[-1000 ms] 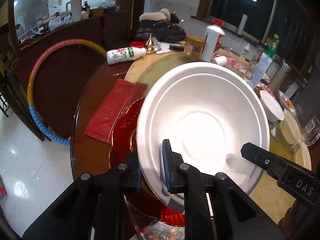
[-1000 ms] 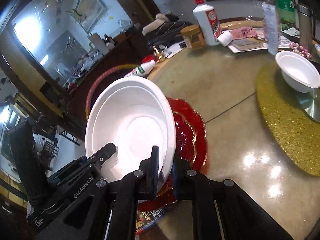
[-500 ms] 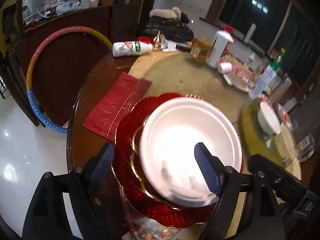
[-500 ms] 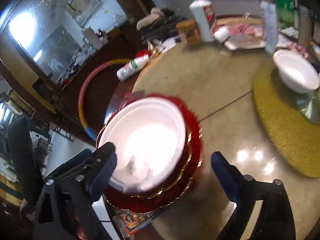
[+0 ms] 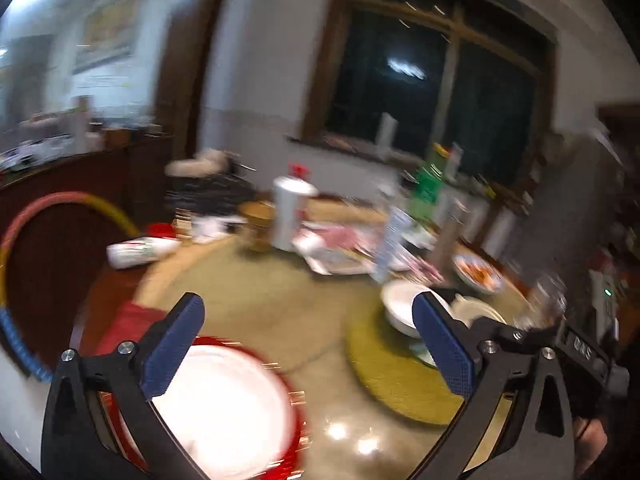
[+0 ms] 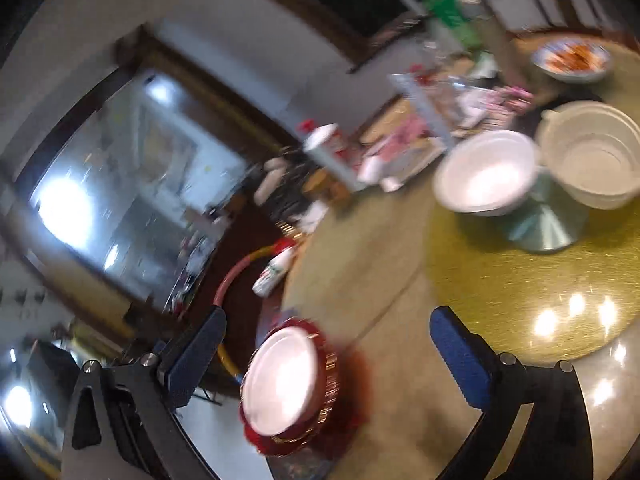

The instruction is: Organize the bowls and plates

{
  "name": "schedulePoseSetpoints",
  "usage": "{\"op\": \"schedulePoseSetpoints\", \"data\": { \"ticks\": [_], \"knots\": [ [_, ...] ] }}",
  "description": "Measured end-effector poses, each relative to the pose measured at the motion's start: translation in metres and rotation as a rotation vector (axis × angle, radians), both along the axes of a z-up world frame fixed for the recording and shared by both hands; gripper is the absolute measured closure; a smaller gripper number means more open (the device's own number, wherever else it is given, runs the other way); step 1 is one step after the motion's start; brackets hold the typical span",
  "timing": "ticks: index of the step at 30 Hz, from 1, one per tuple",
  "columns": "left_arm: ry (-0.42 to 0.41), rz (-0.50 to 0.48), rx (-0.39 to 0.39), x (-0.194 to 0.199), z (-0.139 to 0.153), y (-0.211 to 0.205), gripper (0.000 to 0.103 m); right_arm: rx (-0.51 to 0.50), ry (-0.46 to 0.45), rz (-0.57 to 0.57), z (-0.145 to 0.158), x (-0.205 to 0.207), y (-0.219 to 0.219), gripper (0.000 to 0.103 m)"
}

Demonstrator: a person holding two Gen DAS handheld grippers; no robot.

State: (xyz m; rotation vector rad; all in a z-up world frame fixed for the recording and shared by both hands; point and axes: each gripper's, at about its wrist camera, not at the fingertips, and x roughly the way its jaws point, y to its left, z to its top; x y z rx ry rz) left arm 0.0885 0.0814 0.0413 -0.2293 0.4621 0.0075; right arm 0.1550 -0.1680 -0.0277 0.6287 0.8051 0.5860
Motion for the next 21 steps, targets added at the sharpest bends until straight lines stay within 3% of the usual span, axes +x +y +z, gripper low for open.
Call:
{"op": "schedulePoseSetpoints", "data": {
  "ticks": [4, 7, 11, 15, 18, 21],
  "knots": [
    [0.197, -0.085, -0.054, 0.079, -0.025, -0.033, 0.000, 0.067, 0.130, -0.090, -0.025, 0.038, -0.048, 0.000],
    [0.340, -0.067, -0.126, 0.133, -0.054, -0.047, 0.000, 0.111, 0.231, -0.148, -0.052, 0.067, -0.073, 0.001],
    [0.462, -0.025, -0.118, 0.182, -0.088, -0.065, 0.000, 0.072, 0.252, -0.191, -0.063, 0.090, -0.088, 0.001],
    [0.531, 0.020, -0.101, 0.207, -0.111, -0.083, 0.000, 0.022, 0.257, -0.188, -0.068, 0.112, -0.086, 0.003],
    [0.534, 0.041, -0.083, 0.220, -0.122, -0.093, 0.001, -0.014, 0.251, -0.211, -0.068, 0.122, -0.083, 0.012],
    [0.512, 0.051, -0.036, 0.228, -0.126, -0.103, 0.007, -0.081, 0.266, -0.199, -0.075, 0.135, -0.079, 0.028]
  ]
}}
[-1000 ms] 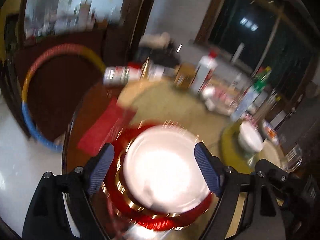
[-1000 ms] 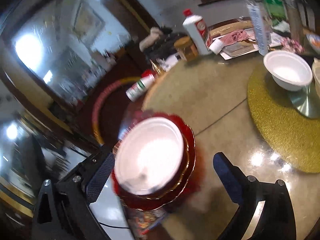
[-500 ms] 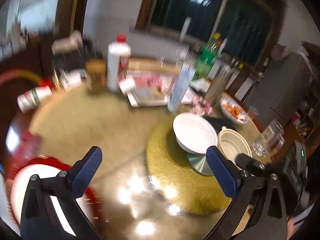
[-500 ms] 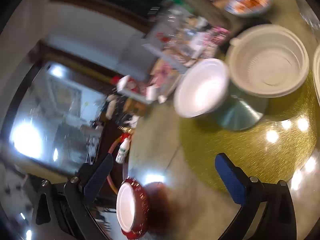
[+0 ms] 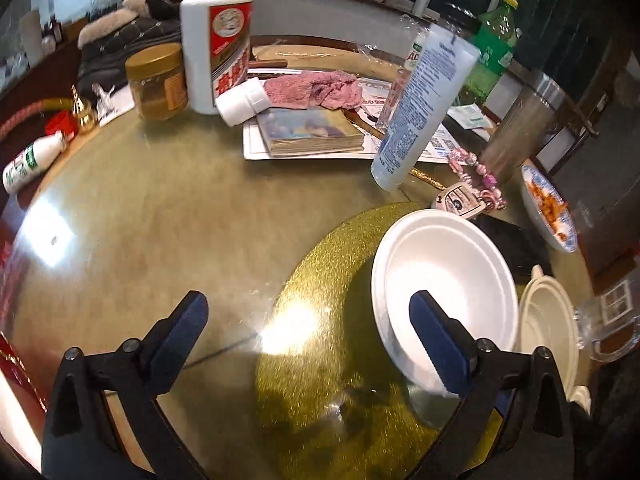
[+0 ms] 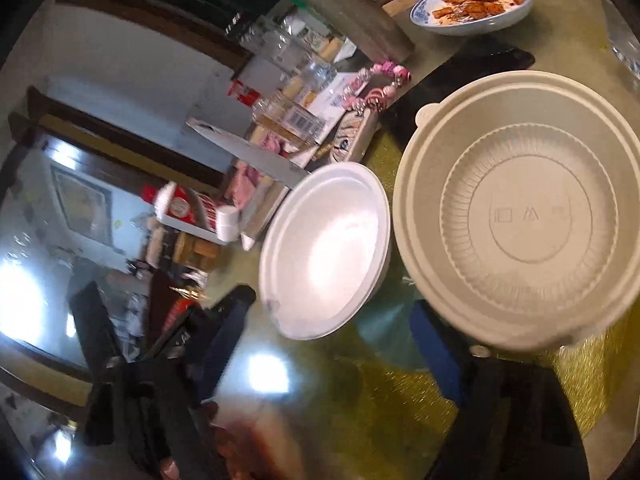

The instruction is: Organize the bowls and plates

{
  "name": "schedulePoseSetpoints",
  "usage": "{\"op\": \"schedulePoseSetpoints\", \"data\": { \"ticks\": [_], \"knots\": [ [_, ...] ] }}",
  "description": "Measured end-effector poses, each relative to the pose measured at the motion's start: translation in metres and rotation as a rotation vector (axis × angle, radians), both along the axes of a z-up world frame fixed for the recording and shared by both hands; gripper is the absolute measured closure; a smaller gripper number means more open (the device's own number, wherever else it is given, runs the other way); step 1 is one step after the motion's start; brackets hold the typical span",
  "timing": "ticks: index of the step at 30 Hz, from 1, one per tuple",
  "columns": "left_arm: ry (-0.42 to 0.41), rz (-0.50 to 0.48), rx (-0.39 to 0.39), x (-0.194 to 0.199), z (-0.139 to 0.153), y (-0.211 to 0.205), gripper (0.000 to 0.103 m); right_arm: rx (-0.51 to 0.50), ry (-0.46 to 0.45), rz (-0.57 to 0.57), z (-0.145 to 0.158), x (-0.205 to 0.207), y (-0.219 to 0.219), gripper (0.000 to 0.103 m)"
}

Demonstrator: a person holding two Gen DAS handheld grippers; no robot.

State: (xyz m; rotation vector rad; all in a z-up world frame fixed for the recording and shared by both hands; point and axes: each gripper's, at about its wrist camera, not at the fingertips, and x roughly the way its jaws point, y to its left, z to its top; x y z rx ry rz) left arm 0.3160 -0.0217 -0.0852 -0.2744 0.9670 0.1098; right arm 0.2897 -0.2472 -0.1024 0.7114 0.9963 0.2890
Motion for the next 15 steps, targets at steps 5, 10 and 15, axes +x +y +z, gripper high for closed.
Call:
{"op": "schedulePoseSetpoints", "data": {
  "ticks": [5, 10, 15],
  "knots": [
    [0.078, -0.007, 0.013, 0.017, -0.020, -0.014, 0.031, -0.099, 0.023, -0.001, -0.010, 0.010, 0.006, 0.058],
    [0.085, -0.019, 0.070, 0.017, -0.029, -0.028, 0.043, -0.126, 0.030, 0.000, -0.016, 0.013, 0.002, 0.071],
    [0.070, -0.052, 0.095, 0.014, -0.025, -0.037, 0.063, -0.122, 0.015, 0.011, -0.016, 0.014, 0.003, 0.085]
  ]
}}
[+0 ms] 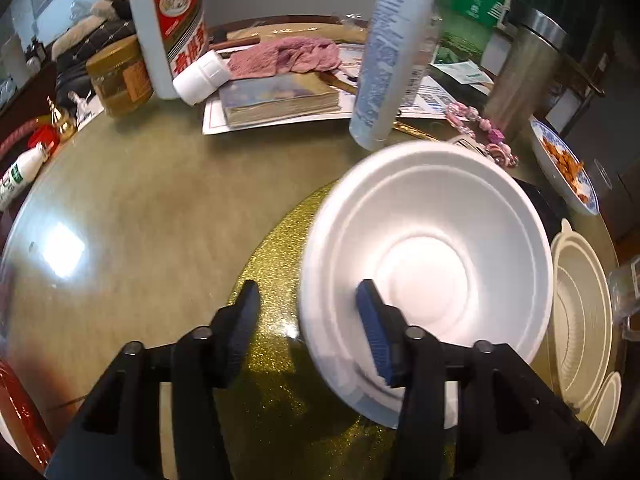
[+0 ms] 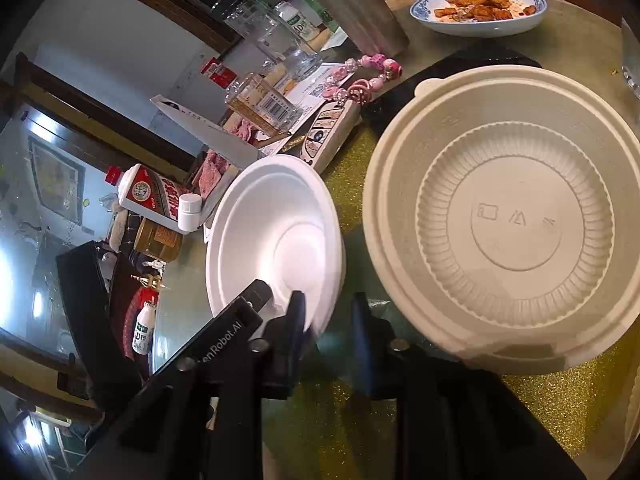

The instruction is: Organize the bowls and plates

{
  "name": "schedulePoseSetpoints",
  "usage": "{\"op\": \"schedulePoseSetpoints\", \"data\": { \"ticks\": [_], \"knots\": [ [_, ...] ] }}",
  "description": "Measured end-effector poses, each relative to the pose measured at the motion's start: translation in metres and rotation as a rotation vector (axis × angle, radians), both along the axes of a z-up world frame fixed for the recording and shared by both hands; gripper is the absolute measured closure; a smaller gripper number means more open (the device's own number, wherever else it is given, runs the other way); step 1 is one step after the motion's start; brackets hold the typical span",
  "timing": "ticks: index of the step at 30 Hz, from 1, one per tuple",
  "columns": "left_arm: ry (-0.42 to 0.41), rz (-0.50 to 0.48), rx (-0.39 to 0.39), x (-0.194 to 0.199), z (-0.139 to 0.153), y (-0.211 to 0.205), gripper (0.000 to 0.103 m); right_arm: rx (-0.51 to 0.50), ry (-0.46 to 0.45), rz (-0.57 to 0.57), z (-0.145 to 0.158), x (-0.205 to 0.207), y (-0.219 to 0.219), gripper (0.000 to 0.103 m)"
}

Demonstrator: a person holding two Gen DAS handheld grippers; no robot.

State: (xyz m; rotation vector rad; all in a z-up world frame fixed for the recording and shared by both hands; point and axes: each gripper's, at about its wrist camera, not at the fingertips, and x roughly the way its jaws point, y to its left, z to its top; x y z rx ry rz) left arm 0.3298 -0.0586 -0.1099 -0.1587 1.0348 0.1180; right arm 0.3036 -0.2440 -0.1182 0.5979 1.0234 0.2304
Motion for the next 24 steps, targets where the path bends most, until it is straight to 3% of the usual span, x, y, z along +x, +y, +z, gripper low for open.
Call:
{"op": "schedulePoseSetpoints", "data": {
  "ticks": [2, 6, 16, 24],
  "knots": [
    [-0.003, -0.017, 0.011, -0.002, 0.002, -0.003, 0.071, 0.003, -0.003, 0.012, 0.002, 0.001, 0.004, 0.093],
    [0.002, -0.036, 0.034, -0.005, 0.004, -0.006, 0.078, 0.000, -0.004, 0.012, 0.005, -0.001, 0.007, 0.095],
    [-0.040, -0.087, 0.057, -0.039, 0.013, -0.016, 0.080, 0.006, -0.026, 0.007, 0.014, -0.031, -0.003, 0.094],
    [-0.089, -0.133, 0.070, -0.088, 0.017, -0.026, 0.080, -0.010, -0.058, -0.003, 0.022, -0.081, -0.014, 0.094]
  ]
}}
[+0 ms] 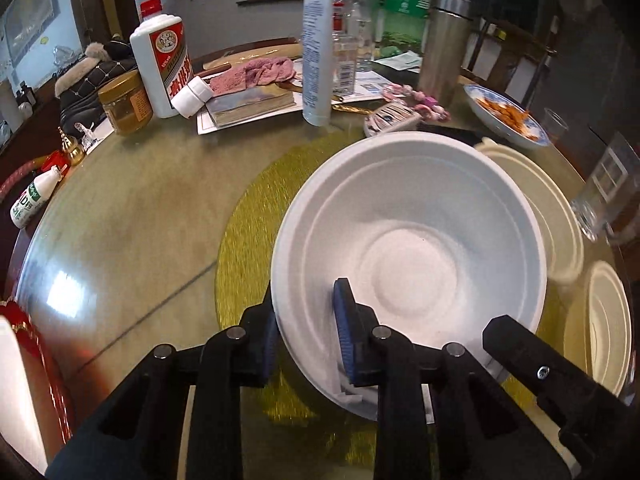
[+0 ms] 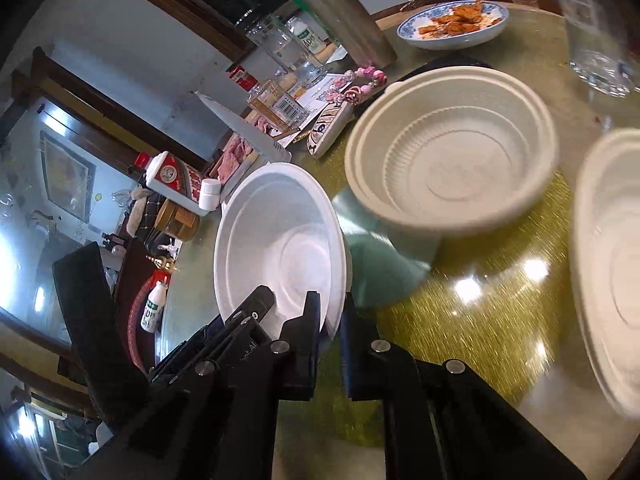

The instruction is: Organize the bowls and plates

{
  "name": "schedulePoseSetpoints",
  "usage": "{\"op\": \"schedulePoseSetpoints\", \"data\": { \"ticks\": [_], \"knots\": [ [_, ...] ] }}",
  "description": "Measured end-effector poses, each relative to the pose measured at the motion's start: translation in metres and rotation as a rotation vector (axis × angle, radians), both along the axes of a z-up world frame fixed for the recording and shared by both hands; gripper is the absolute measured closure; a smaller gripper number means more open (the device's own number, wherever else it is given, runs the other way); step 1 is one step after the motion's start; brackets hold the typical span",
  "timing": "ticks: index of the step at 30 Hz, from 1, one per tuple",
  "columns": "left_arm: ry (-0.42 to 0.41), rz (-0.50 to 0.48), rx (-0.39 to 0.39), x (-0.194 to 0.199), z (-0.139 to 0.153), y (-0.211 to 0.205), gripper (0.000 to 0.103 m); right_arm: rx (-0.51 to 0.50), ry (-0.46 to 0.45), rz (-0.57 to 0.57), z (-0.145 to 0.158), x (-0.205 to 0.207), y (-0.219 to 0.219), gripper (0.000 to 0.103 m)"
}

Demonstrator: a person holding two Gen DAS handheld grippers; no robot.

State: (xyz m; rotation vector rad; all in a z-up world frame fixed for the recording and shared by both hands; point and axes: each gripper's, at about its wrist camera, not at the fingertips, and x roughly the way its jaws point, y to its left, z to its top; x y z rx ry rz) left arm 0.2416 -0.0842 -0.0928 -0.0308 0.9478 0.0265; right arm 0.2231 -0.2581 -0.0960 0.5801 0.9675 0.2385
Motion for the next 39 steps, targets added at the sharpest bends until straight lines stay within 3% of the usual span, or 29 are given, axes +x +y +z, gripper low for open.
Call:
{"op": "schedulePoseSetpoints", "data": {
  "ticks": [20, 39],
  "knots": [
    [-0.089, -0.027, -0.004, -0.093, 0.003, 0.015, 0.080, -0.008, -0.076, 0.010, 0.008, -0.107, 0.004, 0.094],
    [-0.115, 0.038, 0.001, -0.127, 0.000, 0.043, 0.080, -0.040, -0.141, 0.084, 0.001, -0.129, 0.038, 0.093]
  ]
}}
